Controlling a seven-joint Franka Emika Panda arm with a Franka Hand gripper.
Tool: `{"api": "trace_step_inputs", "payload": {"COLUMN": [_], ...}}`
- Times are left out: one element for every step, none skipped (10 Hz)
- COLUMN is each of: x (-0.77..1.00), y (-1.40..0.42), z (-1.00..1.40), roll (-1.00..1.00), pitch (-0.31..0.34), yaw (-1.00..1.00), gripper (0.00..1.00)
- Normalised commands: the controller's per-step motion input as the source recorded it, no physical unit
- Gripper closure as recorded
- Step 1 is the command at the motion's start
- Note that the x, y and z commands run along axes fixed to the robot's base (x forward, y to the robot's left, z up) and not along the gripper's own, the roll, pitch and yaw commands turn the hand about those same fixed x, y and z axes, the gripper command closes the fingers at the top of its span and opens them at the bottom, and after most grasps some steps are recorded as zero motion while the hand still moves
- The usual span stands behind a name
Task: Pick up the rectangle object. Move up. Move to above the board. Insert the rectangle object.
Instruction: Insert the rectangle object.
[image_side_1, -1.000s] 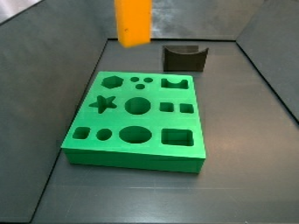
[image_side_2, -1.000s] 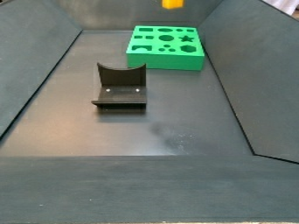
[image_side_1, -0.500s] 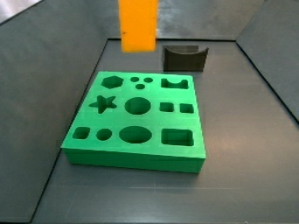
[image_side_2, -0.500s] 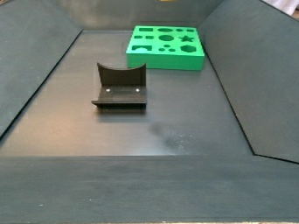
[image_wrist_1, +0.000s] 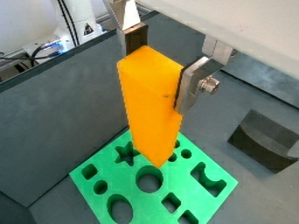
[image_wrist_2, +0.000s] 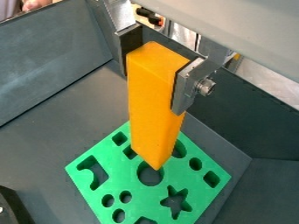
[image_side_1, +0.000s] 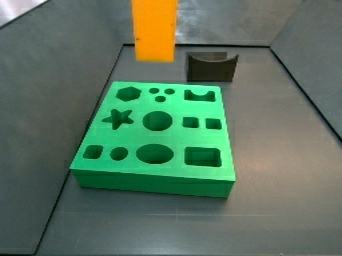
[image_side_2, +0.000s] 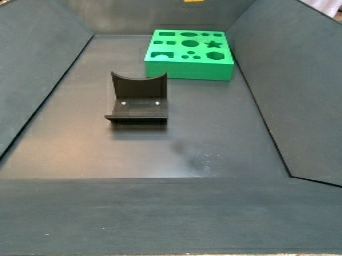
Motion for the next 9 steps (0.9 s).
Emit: {"api": "trace_step_inputs", "payload": {"x": [0.04, 0.22, 0.10, 0.02, 0.02, 0.19, 0.13, 0.02, 0.09], "y": [-0.10, -0.29, -0.31, -0.30, -0.31, -0.29, 0.00, -0.01, -0.11], "z": [-0.03, -0.11, -0.06, -0.05, -0.06, -0.09, 0.00, 0.00, -0.07], "roll": [0.00, 0.04, 0.00, 0.00, 0.00, -0.02, -0.05, 0.00, 0.00], "pitch": [0.000, 0.000, 0.000, 0.000, 0.000, 0.000, 0.000, 0.000, 0.000], "yaw": [-0.11, -0.72, -0.84, -0.91, -0.91, -0.77, -0.20, 0.00, 0.00], "gripper": [1.00, 1.00, 1.00, 1.00, 1.00, 1.00, 1.00, 1.00, 1.00]}}
